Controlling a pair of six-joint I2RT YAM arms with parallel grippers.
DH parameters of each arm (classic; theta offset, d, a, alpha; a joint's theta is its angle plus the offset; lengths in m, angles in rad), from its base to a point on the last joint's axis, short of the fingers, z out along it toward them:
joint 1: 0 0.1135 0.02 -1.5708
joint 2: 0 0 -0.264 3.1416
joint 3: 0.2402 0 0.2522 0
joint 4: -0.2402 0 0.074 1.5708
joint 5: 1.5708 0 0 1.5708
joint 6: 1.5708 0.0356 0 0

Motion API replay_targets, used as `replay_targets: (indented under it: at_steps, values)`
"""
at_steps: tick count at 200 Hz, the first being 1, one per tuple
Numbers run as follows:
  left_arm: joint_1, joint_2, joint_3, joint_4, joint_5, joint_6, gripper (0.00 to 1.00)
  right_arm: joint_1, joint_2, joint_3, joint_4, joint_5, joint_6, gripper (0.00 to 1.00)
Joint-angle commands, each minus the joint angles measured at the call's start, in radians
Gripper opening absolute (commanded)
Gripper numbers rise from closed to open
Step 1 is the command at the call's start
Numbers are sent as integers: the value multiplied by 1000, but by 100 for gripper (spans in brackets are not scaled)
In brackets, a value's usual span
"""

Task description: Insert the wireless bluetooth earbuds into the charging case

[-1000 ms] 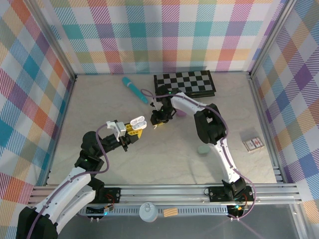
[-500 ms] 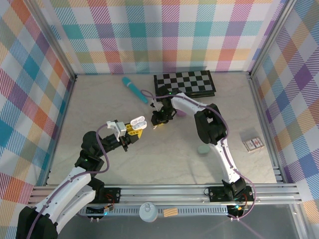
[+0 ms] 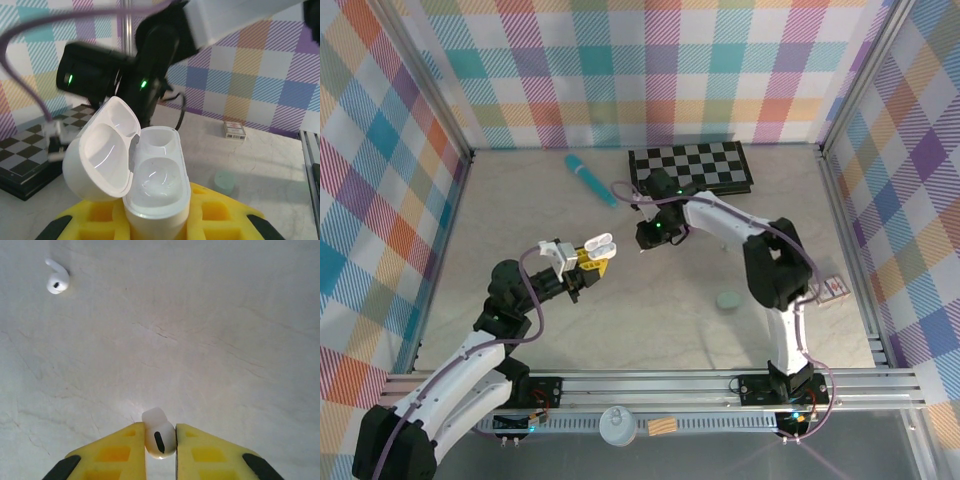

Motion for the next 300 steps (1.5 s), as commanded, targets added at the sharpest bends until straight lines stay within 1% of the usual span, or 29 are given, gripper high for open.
replay_targets:
  at_steps: [1,11,15,27,70,98,127,175,205,251,300]
  values:
    - [-6,22,20,9,7,-6,6,15,-138,-72,67,126,-104,17]
    - [-6,33,22,11,8,-5,6,26,-197,-111,91,157,-138,18]
    - [-6,37,24,10,11,-4,6,32,-220,-127,102,166,-180,18]
    - [-6,48,25,10,15,-1,6,50,-283,-162,123,202,-242,18]
    - [-9,101,52,-16,43,15,6,126,-431,-162,87,292,-396,18]
    - [-15,138,71,-21,67,17,6,194,-500,-140,86,306,-477,18]
    - [-18,154,80,-18,72,11,6,243,-548,-120,87,314,-536,18]
    - [-18,166,94,-20,102,-15,6,333,-583,-116,110,298,-617,18]
    - [-18,164,106,-24,128,-32,6,365,-581,-113,109,277,-659,18]
    - [-18,165,113,-35,168,-36,6,378,-556,-106,108,276,-705,17]
    - [-18,156,117,-37,163,-39,6,379,-538,-117,110,309,-734,17]
